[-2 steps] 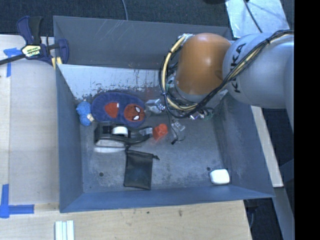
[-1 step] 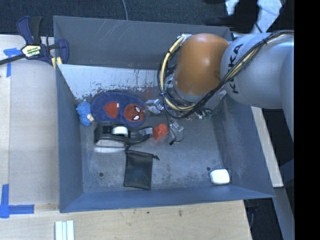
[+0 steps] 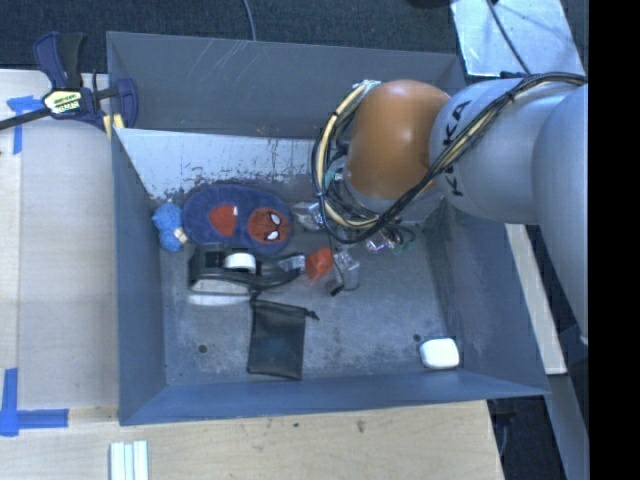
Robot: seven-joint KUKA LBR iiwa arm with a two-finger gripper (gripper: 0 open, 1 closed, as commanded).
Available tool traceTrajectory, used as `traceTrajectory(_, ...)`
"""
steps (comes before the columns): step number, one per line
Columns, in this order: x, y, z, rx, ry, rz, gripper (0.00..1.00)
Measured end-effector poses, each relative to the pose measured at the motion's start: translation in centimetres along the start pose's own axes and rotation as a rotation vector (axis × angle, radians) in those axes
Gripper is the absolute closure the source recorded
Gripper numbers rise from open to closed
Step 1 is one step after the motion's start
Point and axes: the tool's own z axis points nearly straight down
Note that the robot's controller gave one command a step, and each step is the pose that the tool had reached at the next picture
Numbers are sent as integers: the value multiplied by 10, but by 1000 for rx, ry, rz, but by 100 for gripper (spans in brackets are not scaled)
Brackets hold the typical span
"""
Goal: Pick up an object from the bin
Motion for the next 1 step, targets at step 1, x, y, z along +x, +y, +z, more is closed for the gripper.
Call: traceTrajectory(1,-1,-1,-1,0,-2,2,0)
